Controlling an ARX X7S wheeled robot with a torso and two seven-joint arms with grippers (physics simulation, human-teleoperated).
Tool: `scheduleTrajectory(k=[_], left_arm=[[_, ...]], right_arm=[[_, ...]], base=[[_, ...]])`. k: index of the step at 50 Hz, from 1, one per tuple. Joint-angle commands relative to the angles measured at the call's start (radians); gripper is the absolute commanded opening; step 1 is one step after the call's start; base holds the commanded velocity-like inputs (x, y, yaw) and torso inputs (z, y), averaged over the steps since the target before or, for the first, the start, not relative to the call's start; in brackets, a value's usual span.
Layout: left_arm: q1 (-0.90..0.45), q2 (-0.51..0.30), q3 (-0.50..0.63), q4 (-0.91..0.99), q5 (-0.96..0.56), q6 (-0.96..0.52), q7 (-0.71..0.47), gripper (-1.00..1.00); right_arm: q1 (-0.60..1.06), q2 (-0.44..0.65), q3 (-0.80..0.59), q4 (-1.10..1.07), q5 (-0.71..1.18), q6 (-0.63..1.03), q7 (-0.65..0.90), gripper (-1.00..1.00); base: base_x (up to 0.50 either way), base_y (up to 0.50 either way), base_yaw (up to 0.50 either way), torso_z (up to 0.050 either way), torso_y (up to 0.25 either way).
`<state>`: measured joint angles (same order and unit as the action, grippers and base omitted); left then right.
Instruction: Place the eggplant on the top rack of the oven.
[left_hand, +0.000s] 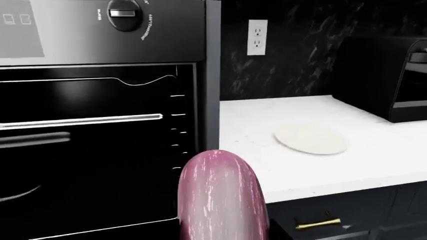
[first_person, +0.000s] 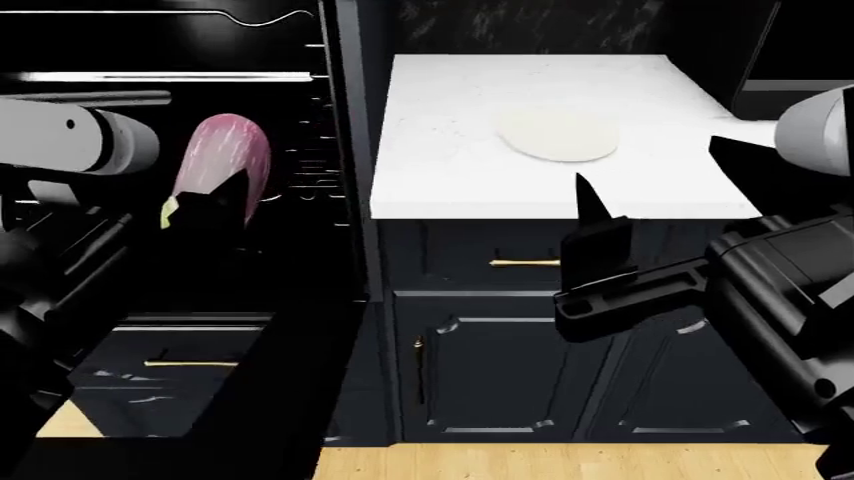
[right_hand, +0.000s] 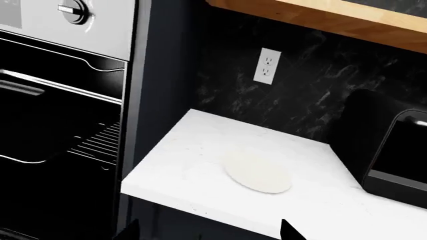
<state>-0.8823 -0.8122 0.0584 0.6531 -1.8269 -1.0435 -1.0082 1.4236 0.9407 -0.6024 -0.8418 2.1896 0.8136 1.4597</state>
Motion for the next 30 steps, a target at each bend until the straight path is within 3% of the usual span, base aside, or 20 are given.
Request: scheduleTrajectory(k=[1, 30], left_arm=[[0.013, 0.0, 0.0, 0.0, 0.016, 0.008, 0.008, -1.0], [0.011, 0.007, 0.016, 0.007, 0.042, 0.017, 0.027, -1.0]], right_arm=[[0.009, 0.012, -0.006, -0.001, 0.003, -0.004, 0.001, 1.0], [-0.017, 0.032, -0.023, -0.018, -0.011, -0.029, -0.007, 1.0]], base=[[0.0, 0.5, 0.0, 0.0, 0.0], [0.0, 0.5, 0.0, 0.0, 0.0]])
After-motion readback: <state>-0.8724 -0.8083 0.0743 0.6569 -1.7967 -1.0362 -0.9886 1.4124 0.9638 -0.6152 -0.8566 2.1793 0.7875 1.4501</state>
